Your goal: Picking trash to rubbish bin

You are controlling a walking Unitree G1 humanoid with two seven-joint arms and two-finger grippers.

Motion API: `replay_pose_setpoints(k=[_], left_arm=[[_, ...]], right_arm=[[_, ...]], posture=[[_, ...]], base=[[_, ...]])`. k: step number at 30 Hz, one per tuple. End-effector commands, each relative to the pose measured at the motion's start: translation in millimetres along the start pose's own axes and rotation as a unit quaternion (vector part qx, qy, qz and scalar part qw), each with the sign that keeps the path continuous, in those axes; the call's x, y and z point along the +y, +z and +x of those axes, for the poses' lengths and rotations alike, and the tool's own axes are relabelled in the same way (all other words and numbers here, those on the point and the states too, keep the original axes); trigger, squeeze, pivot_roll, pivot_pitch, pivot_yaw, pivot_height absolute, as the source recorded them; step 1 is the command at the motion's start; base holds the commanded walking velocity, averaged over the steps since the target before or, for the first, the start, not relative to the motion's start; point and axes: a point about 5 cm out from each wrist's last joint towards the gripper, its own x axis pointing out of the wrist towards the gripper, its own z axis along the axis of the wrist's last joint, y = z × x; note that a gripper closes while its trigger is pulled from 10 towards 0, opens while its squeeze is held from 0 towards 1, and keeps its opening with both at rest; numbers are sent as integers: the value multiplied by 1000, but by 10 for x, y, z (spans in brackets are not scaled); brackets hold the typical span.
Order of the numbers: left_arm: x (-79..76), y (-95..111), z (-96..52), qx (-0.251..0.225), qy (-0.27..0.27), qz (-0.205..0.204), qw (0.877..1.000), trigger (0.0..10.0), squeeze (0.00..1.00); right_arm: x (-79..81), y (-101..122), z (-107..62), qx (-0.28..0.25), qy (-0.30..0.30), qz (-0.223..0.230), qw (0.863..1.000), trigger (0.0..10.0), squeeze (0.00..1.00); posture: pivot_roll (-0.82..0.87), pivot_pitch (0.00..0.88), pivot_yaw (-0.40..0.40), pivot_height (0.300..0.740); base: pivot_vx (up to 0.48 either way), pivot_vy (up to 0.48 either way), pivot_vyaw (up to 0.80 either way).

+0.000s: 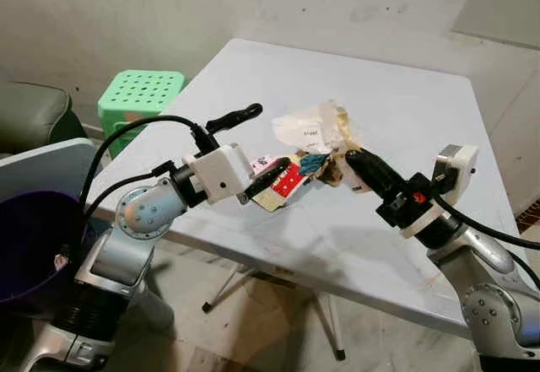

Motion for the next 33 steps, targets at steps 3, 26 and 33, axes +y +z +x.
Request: replay_pose_setpoints(k=[3, 26, 33], left_arm=[[8, 5, 25, -5, -12, 16, 1000, 10000, 0], [-85, 64, 14, -49, -37, -4, 998, 0, 0], [-113, 67, 11, -49, -41, -8, 998, 0, 0]], right_arm=[[110, 55, -4, 7, 44, 4, 999, 10000, 0], [153, 86, 3, 22, 56, 5, 998, 10000, 0], [132, 112, 15, 11, 50, 8, 999, 10000, 0]], posture=[[-10, 61, -27, 740], [-7, 69, -29, 740], [-5, 70, -32, 740]], base=[[0, 0, 0], [0, 0, 0], [0, 0, 0]])
